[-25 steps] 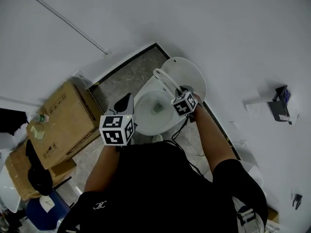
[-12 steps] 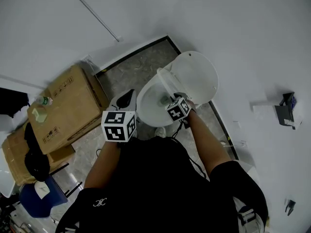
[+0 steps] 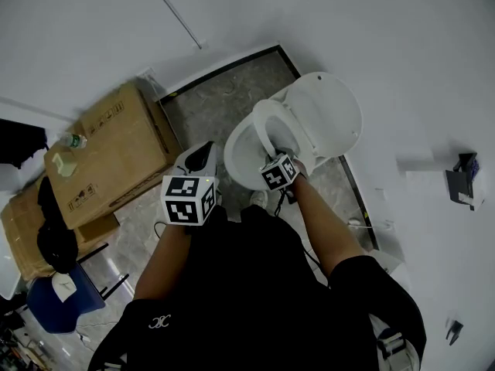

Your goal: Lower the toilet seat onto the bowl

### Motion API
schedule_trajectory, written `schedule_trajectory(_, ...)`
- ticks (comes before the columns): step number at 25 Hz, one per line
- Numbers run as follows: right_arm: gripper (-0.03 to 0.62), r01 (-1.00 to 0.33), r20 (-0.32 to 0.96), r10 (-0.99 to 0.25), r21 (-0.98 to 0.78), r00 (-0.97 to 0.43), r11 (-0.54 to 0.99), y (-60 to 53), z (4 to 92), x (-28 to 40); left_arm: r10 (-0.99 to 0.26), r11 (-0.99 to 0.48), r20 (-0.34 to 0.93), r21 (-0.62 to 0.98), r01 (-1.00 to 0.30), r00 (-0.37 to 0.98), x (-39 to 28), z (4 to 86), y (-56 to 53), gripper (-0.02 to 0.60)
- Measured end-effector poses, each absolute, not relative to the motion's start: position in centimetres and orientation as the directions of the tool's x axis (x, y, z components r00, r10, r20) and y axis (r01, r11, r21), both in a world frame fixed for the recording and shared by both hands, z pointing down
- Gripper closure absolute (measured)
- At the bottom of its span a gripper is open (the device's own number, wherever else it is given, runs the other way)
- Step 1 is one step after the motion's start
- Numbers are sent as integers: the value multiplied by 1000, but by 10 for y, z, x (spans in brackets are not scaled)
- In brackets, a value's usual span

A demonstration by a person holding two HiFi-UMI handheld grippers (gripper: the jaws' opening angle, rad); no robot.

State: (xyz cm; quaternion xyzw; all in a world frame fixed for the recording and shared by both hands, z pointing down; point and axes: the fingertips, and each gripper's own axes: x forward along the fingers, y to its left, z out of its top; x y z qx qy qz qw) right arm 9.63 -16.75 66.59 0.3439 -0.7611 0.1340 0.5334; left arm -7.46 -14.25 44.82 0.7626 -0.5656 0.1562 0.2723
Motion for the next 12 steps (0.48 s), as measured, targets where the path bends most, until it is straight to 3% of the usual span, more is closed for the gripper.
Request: schedule_trajectory(12, 442, -655, 926, -307, 93, -220, 750, -141, 706, 66, -722, -211, 602, 276, -938, 340, -70, 493, -133, 572)
